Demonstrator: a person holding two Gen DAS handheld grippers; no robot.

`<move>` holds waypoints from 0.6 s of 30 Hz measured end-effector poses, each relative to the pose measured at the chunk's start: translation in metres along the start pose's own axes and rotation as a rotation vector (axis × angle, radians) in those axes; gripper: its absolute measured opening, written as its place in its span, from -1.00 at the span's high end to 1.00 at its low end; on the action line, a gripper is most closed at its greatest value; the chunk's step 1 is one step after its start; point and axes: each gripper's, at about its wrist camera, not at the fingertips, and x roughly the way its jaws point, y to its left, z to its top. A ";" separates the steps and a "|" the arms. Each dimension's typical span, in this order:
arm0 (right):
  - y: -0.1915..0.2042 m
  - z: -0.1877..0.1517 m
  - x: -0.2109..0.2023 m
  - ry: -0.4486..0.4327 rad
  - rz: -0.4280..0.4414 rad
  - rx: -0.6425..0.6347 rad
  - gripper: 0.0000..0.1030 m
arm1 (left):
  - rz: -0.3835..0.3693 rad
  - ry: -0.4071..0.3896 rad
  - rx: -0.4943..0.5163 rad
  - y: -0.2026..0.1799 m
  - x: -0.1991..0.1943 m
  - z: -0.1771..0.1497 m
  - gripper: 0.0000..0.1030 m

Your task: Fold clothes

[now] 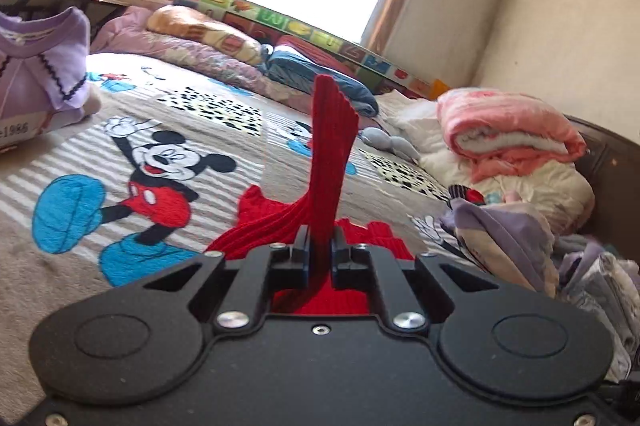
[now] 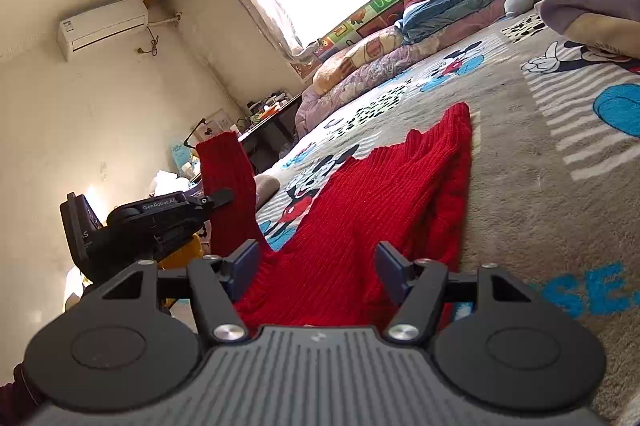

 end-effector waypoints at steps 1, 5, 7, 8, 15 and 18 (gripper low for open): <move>-0.003 0.001 -0.002 -0.008 0.005 0.021 -0.26 | -0.018 0.016 0.054 -0.016 0.005 -0.005 0.89; -0.018 0.000 -0.005 -0.021 0.010 0.114 -0.26 | -0.047 0.084 0.257 -0.062 0.023 -0.035 0.89; -0.024 -0.002 -0.005 -0.024 0.012 0.154 -0.25 | -0.059 0.113 0.371 -0.078 0.030 -0.050 0.87; -0.026 -0.002 -0.005 -0.024 0.014 0.167 -0.23 | -0.068 0.129 0.423 -0.084 0.033 -0.057 0.84; -0.041 -0.003 -0.004 -0.033 -0.028 0.291 -0.22 | -0.193 0.174 0.459 -0.087 0.019 -0.053 0.27; -0.050 -0.001 -0.003 -0.044 -0.040 0.388 -0.20 | -0.175 0.139 0.388 -0.070 0.008 -0.033 0.24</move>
